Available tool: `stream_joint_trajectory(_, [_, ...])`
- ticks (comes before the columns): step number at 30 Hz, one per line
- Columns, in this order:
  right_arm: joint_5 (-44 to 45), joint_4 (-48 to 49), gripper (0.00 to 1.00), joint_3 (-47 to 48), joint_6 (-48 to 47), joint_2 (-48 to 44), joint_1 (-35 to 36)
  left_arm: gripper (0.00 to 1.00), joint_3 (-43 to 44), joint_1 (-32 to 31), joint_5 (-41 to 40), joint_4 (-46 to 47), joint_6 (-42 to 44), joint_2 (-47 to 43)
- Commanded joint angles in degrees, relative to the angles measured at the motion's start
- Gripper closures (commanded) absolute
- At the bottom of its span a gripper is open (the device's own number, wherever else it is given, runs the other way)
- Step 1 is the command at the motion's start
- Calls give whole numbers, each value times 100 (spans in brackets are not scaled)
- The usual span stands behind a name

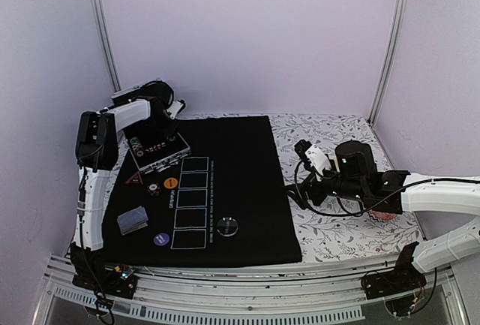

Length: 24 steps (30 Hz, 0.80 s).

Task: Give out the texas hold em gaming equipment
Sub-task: Pick up the pile of poker chips from the chip case.

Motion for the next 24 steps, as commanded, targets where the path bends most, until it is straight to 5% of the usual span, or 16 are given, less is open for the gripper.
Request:
stream_joint_trajectory(1, [-78,-90,1,169,-6,57,21,50,112,39,138,-225,-51,318])
stream_joint_trajectory(24, [-177,-87,1,226,-39,98,19,55,-520,72,861,-663,-30,-18])
